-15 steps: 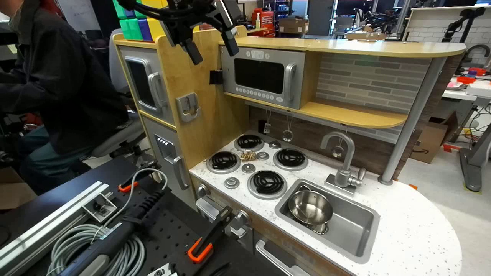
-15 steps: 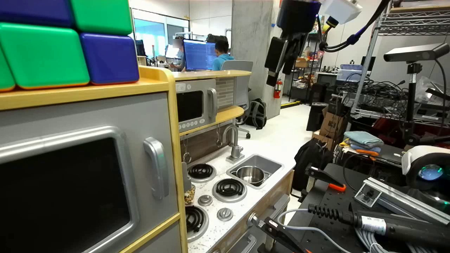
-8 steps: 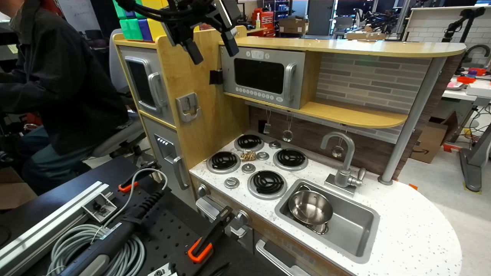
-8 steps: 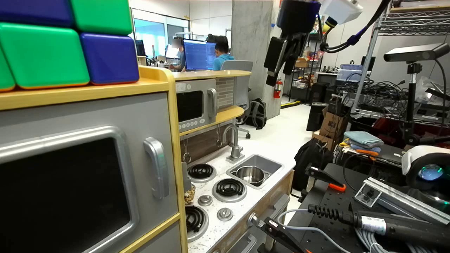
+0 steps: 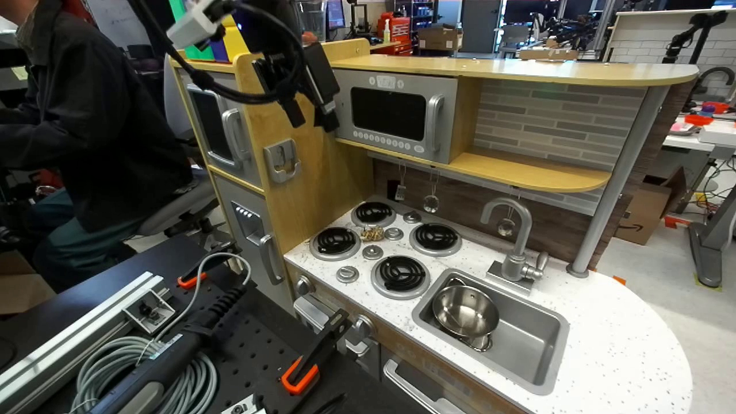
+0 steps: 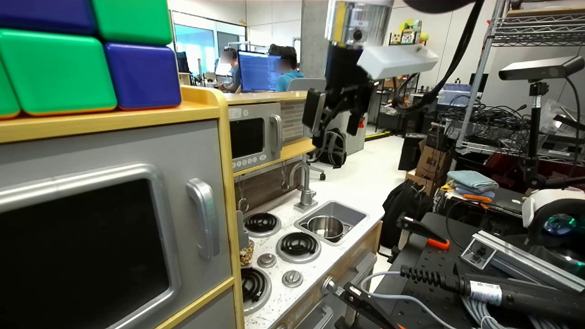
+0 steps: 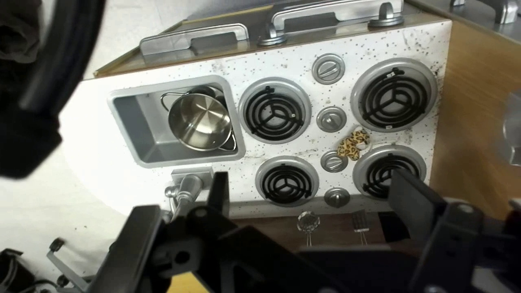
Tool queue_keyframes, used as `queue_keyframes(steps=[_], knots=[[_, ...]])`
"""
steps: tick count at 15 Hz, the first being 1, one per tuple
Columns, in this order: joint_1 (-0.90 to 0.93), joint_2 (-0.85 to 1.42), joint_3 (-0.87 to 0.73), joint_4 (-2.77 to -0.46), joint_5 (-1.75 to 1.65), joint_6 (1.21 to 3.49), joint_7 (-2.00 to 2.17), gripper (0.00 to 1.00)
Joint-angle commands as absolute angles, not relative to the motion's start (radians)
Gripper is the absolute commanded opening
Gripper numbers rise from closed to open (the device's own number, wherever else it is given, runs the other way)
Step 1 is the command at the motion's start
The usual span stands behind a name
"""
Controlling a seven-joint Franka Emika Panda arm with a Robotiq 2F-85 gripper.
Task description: Pick up the plush toy from the stove and put it inside the silver pot
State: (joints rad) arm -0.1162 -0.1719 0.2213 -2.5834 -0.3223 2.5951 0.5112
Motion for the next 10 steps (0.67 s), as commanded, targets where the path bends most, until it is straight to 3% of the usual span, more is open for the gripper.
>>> queue_keyframes(steps=[1, 6, 7, 10], knots=[[-0.111, 0.085, 0.199, -2.435, -0.446, 2.647, 0.723, 1.00], [-0.002, 0.368, 0.061, -2.190, -0.352, 2.532, 0.596, 1.00], [0.023, 0.265, 0.034, -2.316, -0.362, 2.608, 0.634, 1.00], [0.055, 0.315, -0.005, -2.285, -0.352, 2.613, 0.621, 1.00]])
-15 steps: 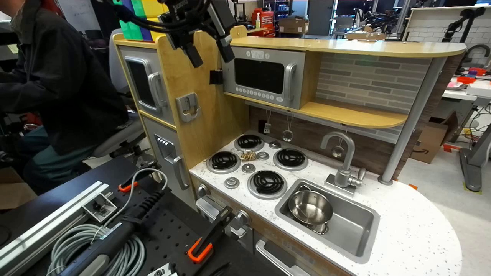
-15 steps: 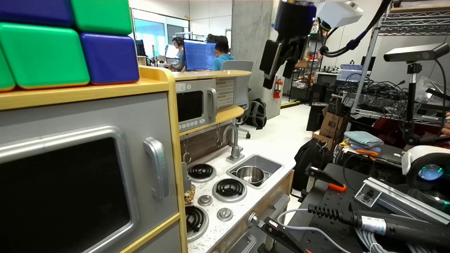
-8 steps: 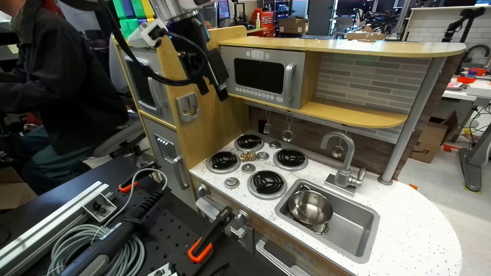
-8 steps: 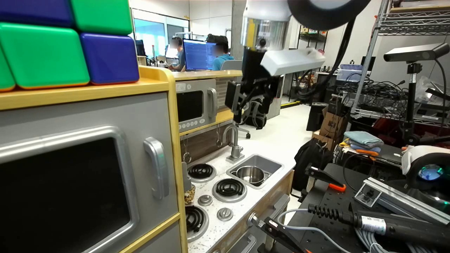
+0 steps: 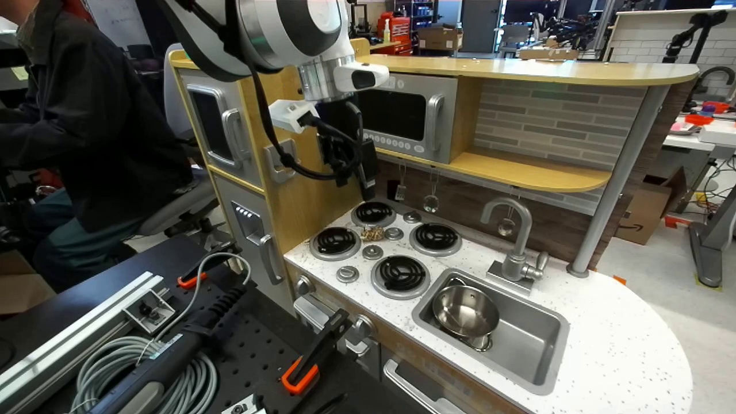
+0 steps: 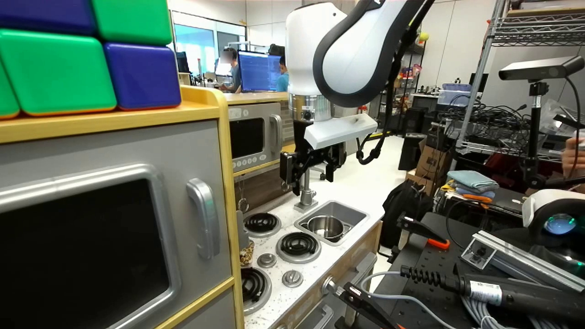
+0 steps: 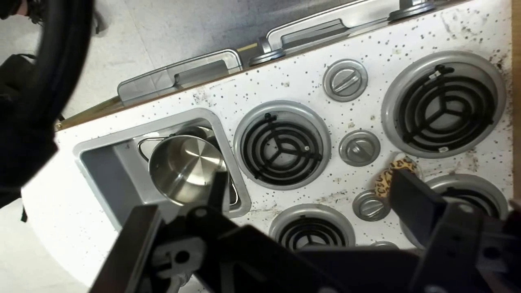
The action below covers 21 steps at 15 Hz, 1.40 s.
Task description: Pick up the plush toy from the stove and put it inside the silver pot
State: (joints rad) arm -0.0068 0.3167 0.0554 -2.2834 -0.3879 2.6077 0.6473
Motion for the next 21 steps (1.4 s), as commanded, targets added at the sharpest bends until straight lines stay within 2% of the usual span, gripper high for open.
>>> queue_keyframes(steps=[1, 7, 9, 11, 12, 18, 21], knots=[[0.037, 0.274, -0.003, -2.330, -0.388, 2.654, 0.495, 1.00], [-0.068, 0.312, 0.003, -2.356, -0.311, 2.894, 0.080, 1.00], [-0.194, 0.331, 0.119, -2.370, -0.240, 2.977, -0.069, 1.00], [-0.331, 0.342, 0.300, -2.360, -0.104, 2.902, -0.228, 1.00], [-0.187, 0.328, 0.135, -2.367, -0.140, 2.927, -0.146, 1.00], [-0.165, 0.354, 0.118, -2.362, -0.131, 2.947, -0.175, 1.00], [-0.191, 0.454, 0.205, -2.318, -0.047, 2.962, -0.217, 1.00]])
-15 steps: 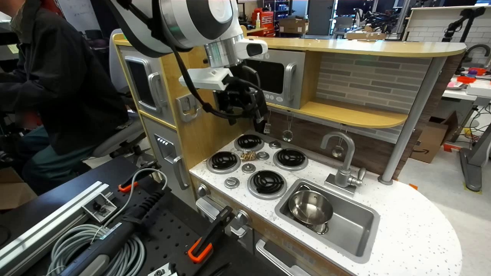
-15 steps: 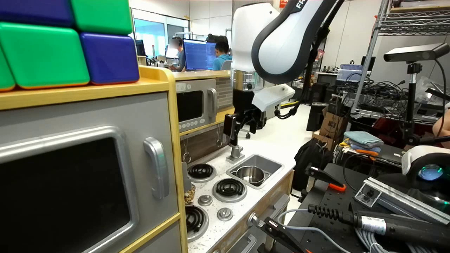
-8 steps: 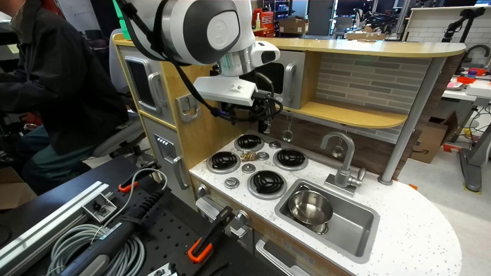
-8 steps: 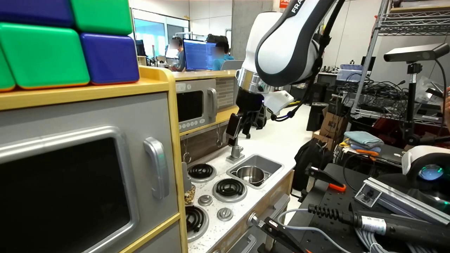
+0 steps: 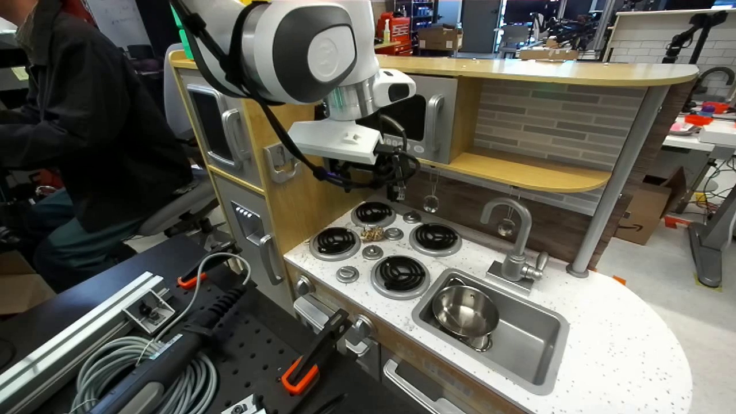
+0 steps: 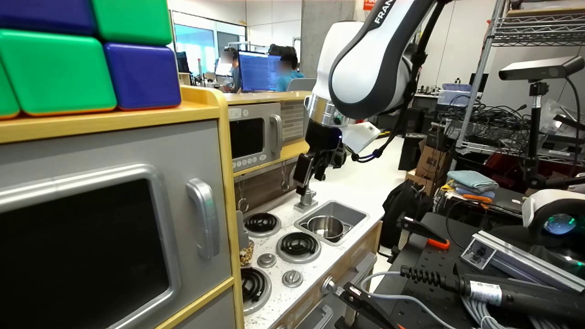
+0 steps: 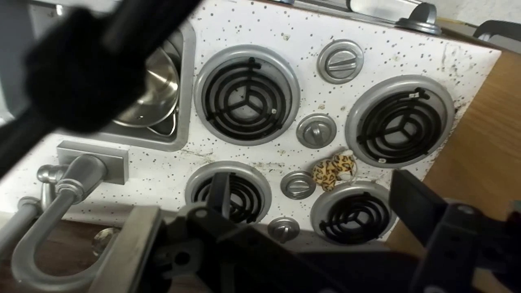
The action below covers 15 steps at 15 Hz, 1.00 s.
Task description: Pick up the plush toy from the stove and put it inside the silver pot
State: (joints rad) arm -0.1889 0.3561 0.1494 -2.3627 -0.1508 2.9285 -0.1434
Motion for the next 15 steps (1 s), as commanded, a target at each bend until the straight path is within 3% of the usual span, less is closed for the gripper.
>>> queue_keyframes(steps=[1, 7, 15], knots=[[-0.203, 0.489, 0.242, -2.306, -0.001, 2.965, -0.223, 1.00], [-0.188, 0.691, 0.324, -2.205, 0.074, 3.086, -0.193, 1.00], [-0.109, 0.873, 0.241, -2.024, 0.038, 3.174, -0.120, 1.00]])
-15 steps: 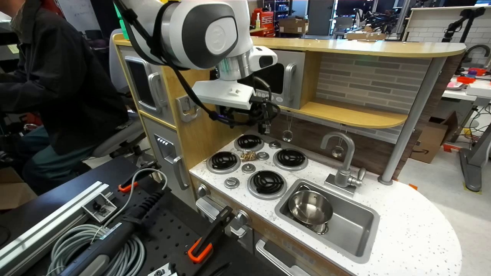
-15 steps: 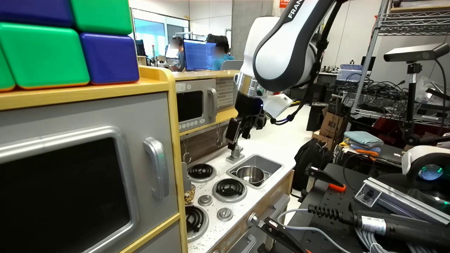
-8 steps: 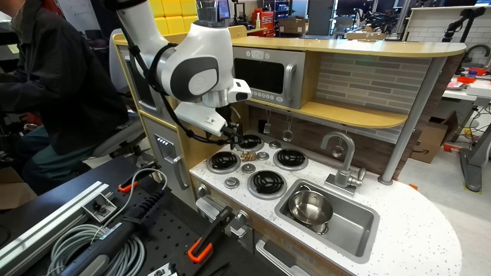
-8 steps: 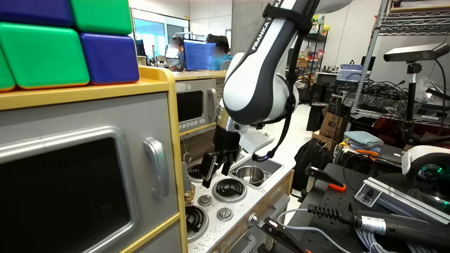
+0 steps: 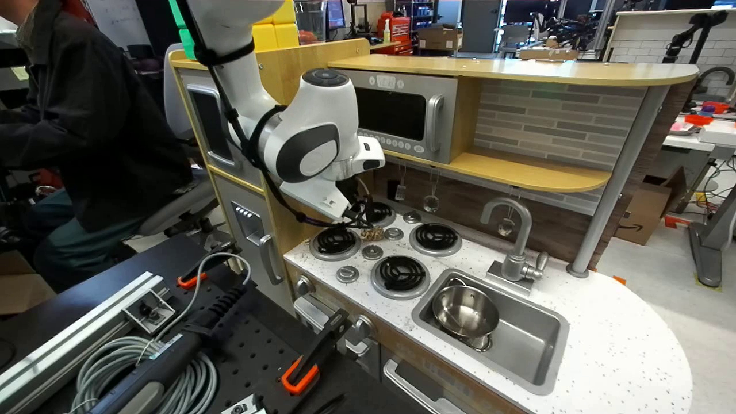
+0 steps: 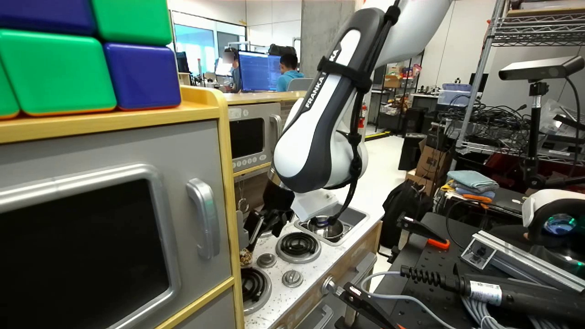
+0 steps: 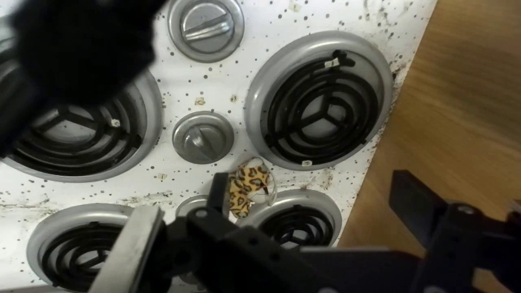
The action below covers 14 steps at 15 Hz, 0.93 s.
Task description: Pick up the plush toy from the stove and put it inside the silver pot
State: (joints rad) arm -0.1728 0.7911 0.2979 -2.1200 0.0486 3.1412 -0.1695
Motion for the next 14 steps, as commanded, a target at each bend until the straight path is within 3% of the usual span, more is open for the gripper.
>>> queue_keyframes(steps=[1, 11, 12, 14], knots=[[-0.089, 0.896, 0.223, -1.995, 0.040, 3.178, -0.107, 1.00], [0.147, 1.132, -0.003, -1.678, 0.070, 3.177, 0.092, 1.00], [0.155, 1.147, -0.010, -1.659, 0.069, 3.170, 0.102, 0.75], [0.165, 1.165, -0.017, -1.634, 0.071, 3.167, 0.120, 0.66]])
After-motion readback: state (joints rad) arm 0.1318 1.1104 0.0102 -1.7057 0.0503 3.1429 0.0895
